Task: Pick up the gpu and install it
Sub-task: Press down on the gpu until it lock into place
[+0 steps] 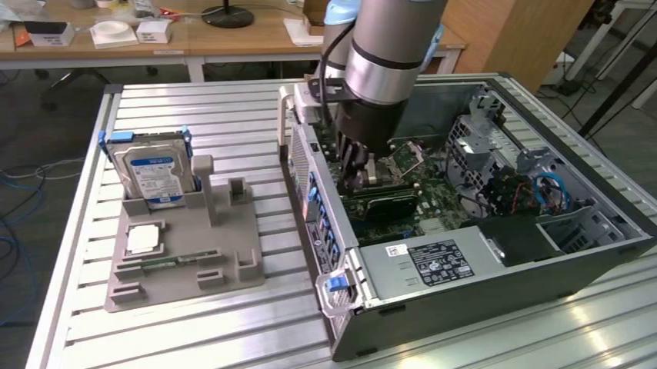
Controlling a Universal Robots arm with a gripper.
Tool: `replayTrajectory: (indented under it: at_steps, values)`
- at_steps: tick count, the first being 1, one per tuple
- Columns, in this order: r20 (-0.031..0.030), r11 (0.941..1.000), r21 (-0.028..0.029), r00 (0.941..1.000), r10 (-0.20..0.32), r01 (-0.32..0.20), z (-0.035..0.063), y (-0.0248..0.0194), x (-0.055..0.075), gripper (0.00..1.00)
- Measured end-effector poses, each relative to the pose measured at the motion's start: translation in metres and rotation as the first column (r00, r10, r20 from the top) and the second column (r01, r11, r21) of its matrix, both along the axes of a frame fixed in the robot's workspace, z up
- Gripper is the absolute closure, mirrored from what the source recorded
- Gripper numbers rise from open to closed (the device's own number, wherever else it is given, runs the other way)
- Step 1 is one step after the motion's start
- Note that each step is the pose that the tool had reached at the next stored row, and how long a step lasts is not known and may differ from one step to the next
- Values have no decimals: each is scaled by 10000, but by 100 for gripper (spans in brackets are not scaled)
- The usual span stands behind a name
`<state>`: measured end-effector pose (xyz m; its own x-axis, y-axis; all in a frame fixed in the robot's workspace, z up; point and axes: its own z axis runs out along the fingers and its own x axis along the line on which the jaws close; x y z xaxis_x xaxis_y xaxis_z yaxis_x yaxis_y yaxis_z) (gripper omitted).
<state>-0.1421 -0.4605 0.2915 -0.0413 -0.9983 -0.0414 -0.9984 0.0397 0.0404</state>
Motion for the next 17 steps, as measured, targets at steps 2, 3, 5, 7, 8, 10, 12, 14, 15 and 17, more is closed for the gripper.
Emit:
replayTrajectory:
  at_steps: [2, 3, 5, 7, 8, 10, 12, 14, 15, 17]
  values:
    - [25, 10000, 1, 10000, -11, 11, 4, 4, -19, 89]
    - [33, 10000, 1, 10000, -19, 19, 9, 6, -31, 89]
    - [47, 10000, -2, 10000, -28, 28, 31, 10, -55, 89]
    - [57, 10000, -1, 10000, -30, 30, 59, 13, -62, 89]
    - [58, 10000, 1, 10000, -29, 29, 61, 13, -62, 89]
    - [72, 10000, 1, 10000, -32, 32, 60, 15, -74, 89]
    - [75, 10000, -1, 10000, -31, 31, 63, 15, -97, 89]
    - [76, 10000, 0, 10000, -29, 29, 63, 15, -103, 89]
    - [80, 10000, 1, 10000, -29, 29, 63, 15, -106, 89]
    - [82, 10000, 0, 10000, -30, 30, 63, 15, -120, 89]
